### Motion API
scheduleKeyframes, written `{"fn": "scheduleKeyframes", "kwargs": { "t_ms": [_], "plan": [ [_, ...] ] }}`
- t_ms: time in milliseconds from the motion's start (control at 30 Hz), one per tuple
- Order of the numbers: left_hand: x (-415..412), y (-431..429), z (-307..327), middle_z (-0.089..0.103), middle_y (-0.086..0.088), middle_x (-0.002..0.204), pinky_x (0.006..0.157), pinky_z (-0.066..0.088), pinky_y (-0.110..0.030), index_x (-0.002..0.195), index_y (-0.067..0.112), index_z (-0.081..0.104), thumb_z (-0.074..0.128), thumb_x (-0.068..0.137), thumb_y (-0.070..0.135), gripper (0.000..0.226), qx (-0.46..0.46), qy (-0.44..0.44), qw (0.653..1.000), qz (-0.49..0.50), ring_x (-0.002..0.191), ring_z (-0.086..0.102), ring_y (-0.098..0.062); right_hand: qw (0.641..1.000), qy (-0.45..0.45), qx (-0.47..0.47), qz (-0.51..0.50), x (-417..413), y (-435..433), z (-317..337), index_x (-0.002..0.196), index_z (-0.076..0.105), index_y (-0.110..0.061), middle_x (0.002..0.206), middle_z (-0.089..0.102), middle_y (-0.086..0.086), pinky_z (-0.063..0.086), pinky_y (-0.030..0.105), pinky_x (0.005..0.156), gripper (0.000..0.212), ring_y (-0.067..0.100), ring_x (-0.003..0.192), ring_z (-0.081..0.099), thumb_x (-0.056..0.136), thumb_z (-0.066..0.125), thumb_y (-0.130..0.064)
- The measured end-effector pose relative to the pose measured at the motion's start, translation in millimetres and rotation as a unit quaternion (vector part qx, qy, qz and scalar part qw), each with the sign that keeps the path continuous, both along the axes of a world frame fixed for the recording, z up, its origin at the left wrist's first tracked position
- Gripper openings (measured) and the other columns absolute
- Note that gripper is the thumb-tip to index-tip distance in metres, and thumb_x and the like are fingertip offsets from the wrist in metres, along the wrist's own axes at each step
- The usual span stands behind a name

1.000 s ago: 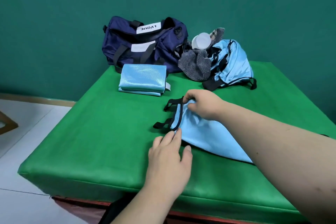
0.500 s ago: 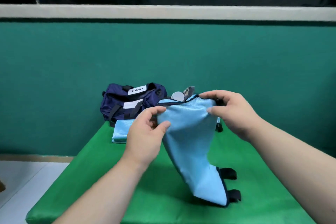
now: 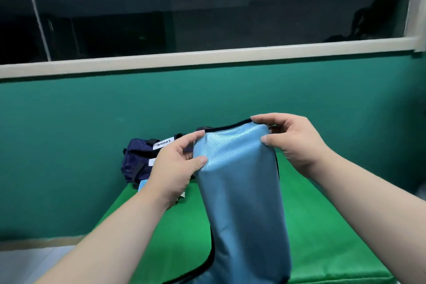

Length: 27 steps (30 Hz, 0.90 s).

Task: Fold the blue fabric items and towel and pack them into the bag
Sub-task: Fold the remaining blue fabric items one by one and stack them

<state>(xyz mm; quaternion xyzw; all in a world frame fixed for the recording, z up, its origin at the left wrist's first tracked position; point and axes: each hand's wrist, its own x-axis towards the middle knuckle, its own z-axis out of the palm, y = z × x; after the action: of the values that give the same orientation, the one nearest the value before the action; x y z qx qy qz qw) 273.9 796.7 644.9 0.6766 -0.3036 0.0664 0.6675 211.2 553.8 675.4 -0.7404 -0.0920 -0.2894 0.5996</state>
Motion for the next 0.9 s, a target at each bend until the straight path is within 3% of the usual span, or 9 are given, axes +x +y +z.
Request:
{"fn": "scheduleKeyframes", "kwargs": {
  "t_ms": [167,300,367,433,567,633,733,800,900],
  "plan": [
    [36,-15,-12,0.075,0.017,0.095,0.072,0.054,-0.017,0.116,0.027,0.064,0.062,0.083,-0.02,0.058,0.028,0.026,0.999,0.002,0.081,0.069,-0.003,0.998,0.046,-0.004,-0.034,39,-16,-27,0.093,0.079,-0.029,0.1,0.076,0.007,0.054,0.03,0.084,0.043,0.011,0.08,0.062,0.069,0.071,0.006],
    [74,-28,11,0.075,-0.002,0.102,0.075,0.058,-0.035,0.112,0.038,0.069,0.07,0.081,-0.009,0.057,0.039,0.031,0.999,0.021,0.077,0.065,-0.015,0.995,0.059,-0.031,-0.076,85,-21,-9,0.096,0.076,-0.03,0.103,0.074,0.009,0.053,0.023,0.08,0.046,0.007,0.073,0.059,0.076,0.068,0.01],
    [93,-31,43,0.072,-0.006,0.088,0.072,0.053,-0.041,0.107,0.048,0.071,0.075,0.07,0.006,0.057,0.03,0.003,0.998,0.046,0.071,0.057,-0.023,0.996,0.024,-0.03,-0.085,106,-21,24,0.096,0.075,-0.031,0.099,0.074,0.006,0.052,0.017,0.074,0.046,0.004,0.068,0.057,0.076,0.067,0.01],
    [105,-31,79,0.072,-0.004,0.094,0.075,0.055,-0.044,0.105,0.054,0.07,0.074,0.064,0.012,0.059,0.015,-0.045,0.997,0.066,0.073,0.056,-0.024,0.996,-0.028,-0.024,-0.086,118,-20,59,0.093,0.075,-0.032,0.093,0.071,0.004,0.051,0.018,0.073,0.046,0.005,0.07,0.056,0.076,0.066,0.009],
    [102,-26,101,0.063,0.018,0.076,0.069,0.046,-0.019,0.111,0.053,0.065,0.076,0.076,0.001,0.064,0.034,-0.17,0.977,0.122,0.067,0.051,-0.007,0.989,-0.122,-0.009,-0.079,115,-16,81,0.091,0.076,-0.031,0.091,0.073,-0.002,0.05,0.021,0.077,0.048,0.007,0.079,0.06,0.076,0.066,0.013],
    [89,-23,73,0.063,0.025,0.094,0.075,0.045,-0.014,0.117,0.047,0.06,0.072,0.08,-0.004,0.064,0.034,-0.235,0.962,0.136,0.076,0.055,-0.002,0.981,-0.158,-0.054,-0.094,102,-14,55,0.092,0.075,-0.034,0.093,0.072,-0.004,0.048,0.02,0.077,0.05,0.007,0.08,0.059,0.076,0.067,0.012],
    [75,-19,-10,0.057,0.019,0.117,0.094,0.044,-0.018,0.126,0.035,0.058,0.068,0.081,0.0,0.057,0.06,-0.297,0.944,0.134,0.109,0.058,-0.008,0.955,-0.172,-0.214,-0.109,80,-12,-29,0.104,0.074,-0.026,0.097,0.064,-0.006,0.042,0.012,0.079,0.046,0.008,0.086,0.059,0.078,0.067,0.012],
    [67,-16,-81,0.057,0.02,0.121,0.101,0.041,-0.018,0.125,0.034,0.06,0.067,0.08,0.005,0.055,0.088,-0.251,0.956,0.126,0.117,0.055,-0.005,0.952,-0.141,-0.253,-0.101,68,-10,-103,0.109,0.074,-0.023,0.096,0.059,-0.013,0.04,0.009,0.081,0.043,0.005,0.091,0.059,0.079,0.066,0.008],
    [48,-10,-181,0.057,0.027,0.12,0.101,0.042,-0.018,0.117,0.057,0.06,0.072,0.077,0.006,0.066,0.14,-0.108,0.978,0.113,0.114,0.056,0.0,0.974,-0.029,-0.209,-0.085,50,-5,-209,0.11,0.072,-0.029,0.098,0.057,-0.013,0.039,0.005,0.081,0.048,0.002,0.09,0.058,0.078,0.066,0.005]
  ]
}}
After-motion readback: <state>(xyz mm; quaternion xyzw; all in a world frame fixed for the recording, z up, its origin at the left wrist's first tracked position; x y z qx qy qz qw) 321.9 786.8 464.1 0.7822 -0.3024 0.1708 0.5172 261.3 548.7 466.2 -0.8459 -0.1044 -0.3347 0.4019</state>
